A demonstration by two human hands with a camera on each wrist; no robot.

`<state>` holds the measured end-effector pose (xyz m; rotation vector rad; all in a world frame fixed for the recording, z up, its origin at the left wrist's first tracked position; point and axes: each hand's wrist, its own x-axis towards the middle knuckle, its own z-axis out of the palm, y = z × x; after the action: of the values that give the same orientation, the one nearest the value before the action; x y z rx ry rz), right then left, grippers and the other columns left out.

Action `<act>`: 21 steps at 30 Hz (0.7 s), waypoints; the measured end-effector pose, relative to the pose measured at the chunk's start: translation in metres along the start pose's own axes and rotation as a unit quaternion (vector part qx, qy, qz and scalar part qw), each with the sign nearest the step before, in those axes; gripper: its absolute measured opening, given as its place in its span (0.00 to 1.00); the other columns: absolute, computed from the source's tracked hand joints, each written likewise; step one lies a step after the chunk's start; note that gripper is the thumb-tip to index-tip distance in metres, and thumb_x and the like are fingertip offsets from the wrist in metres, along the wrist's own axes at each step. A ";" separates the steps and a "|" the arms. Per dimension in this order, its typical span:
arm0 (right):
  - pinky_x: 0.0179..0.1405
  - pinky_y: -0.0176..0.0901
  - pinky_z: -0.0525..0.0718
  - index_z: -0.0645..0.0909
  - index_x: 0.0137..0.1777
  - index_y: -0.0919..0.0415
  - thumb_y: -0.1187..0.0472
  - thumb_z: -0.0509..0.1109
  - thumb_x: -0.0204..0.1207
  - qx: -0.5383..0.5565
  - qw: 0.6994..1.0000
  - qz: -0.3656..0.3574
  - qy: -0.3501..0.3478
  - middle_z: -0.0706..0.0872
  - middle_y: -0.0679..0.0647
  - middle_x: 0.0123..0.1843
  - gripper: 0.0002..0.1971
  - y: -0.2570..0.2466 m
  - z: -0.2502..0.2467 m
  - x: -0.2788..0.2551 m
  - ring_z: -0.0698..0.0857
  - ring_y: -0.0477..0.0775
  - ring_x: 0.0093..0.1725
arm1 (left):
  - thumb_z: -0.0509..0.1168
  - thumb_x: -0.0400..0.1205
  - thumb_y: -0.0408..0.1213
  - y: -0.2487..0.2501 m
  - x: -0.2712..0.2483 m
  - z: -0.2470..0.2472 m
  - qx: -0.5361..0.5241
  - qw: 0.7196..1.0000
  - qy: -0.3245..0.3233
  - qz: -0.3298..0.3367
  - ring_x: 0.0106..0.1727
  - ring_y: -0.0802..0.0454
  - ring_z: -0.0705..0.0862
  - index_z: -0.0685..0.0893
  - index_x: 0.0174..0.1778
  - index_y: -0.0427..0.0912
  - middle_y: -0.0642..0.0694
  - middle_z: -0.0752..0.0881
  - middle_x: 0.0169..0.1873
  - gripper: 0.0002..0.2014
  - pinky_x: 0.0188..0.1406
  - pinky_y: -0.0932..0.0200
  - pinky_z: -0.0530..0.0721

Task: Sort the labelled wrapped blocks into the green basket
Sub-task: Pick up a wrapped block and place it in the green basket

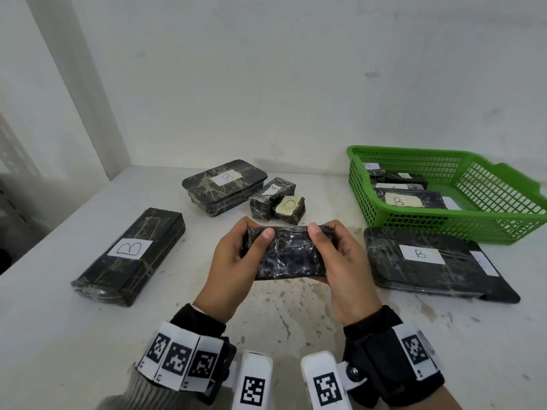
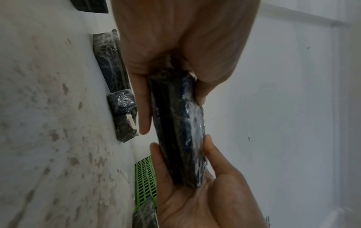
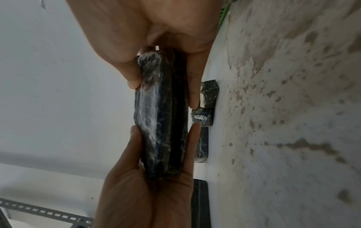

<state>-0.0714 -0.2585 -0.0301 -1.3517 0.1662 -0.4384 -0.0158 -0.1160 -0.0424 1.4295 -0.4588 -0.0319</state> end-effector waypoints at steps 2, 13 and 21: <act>0.54 0.57 0.88 0.79 0.51 0.68 0.45 0.74 0.67 -0.005 1.000 0.011 -0.008 0.89 0.67 0.48 0.26 -0.001 0.000 -0.002 0.90 0.61 0.49 | 0.66 0.84 0.43 -0.002 0.001 -0.001 0.008 1.000 -0.002 -0.001 0.36 0.49 0.78 0.76 0.42 0.33 0.43 0.78 0.32 0.15 0.36 0.55 0.80; 0.45 0.48 0.89 0.78 0.41 0.61 0.59 0.77 0.74 -0.007 1.000 0.001 0.021 0.89 0.56 0.39 0.10 0.005 -0.001 0.000 0.89 0.54 0.42 | 0.70 0.77 0.48 0.002 -0.002 0.003 0.019 1.000 -0.003 0.017 0.35 0.48 0.80 0.79 0.38 0.38 0.46 0.80 0.30 0.15 0.37 0.49 0.81; 0.44 0.45 0.90 0.82 0.47 0.63 0.54 0.81 0.65 -0.039 0.999 0.001 0.023 0.92 0.57 0.44 0.17 0.001 -0.001 -0.001 0.92 0.55 0.45 | 0.71 0.76 0.44 0.007 -0.002 -0.001 -0.041 0.998 -0.036 -0.004 0.39 0.49 0.86 0.84 0.43 0.40 0.44 0.86 0.36 0.10 0.36 0.57 0.83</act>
<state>-0.0724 -0.2594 -0.0310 -1.4182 0.2245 -0.4655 -0.0188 -0.1140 -0.0366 1.3520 -0.5069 -0.1079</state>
